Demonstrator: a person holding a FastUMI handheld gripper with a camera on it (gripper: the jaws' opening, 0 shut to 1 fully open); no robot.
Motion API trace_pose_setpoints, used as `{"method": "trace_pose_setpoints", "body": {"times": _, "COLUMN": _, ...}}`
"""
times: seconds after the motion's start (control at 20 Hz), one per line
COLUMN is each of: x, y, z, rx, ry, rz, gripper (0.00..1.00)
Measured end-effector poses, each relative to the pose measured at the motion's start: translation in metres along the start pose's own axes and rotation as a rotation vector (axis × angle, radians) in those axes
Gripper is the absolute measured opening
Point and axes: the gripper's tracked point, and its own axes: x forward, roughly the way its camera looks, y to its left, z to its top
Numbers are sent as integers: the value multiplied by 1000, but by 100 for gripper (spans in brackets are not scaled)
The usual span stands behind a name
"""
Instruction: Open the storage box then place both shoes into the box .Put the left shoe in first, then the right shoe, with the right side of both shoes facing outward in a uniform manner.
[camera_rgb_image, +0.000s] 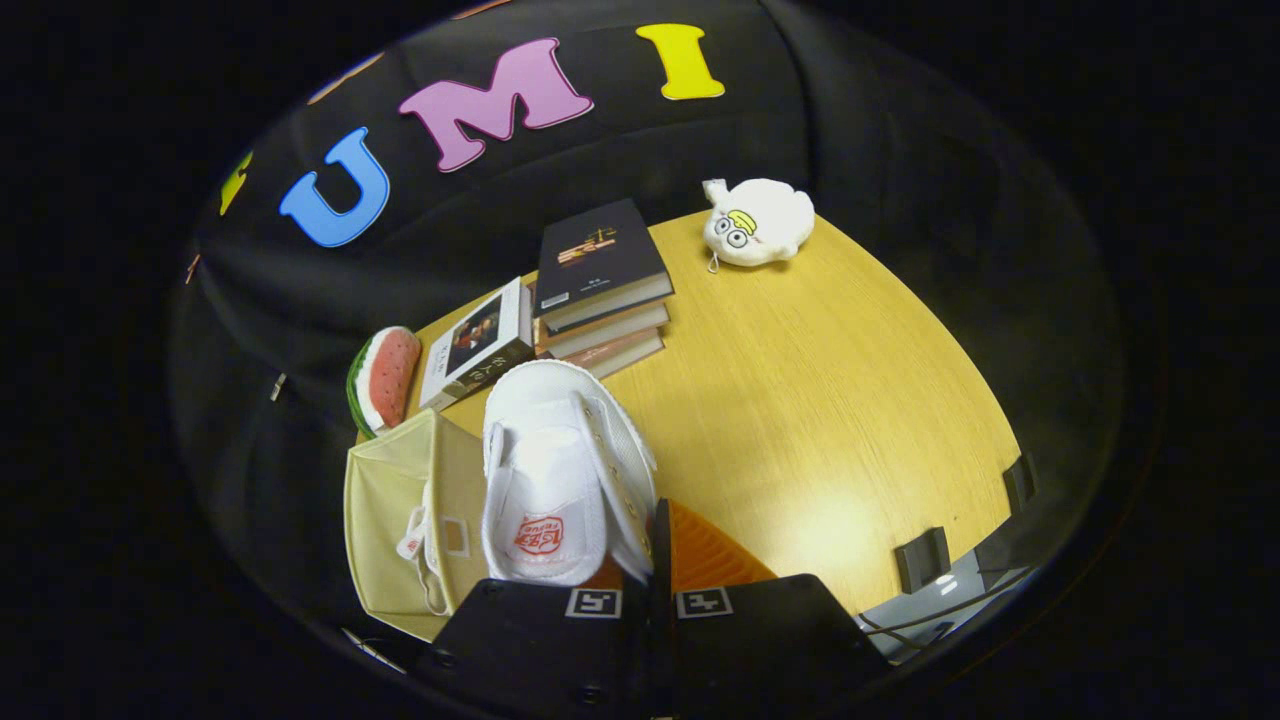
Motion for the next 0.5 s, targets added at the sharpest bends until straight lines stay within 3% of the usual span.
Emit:
{"method": "trace_pose_setpoints", "body": {"times": 0.25, "x": -17, "y": 85, "z": -9, "rx": 34, "ry": 45, "rz": 67, "gripper": 5}}
{"method": "trace_pose_setpoints", "body": {"times": 0.5, "x": -1, "y": 141, "z": -48, "rx": 20, "ry": 120, "rz": 43, "gripper": 5}}
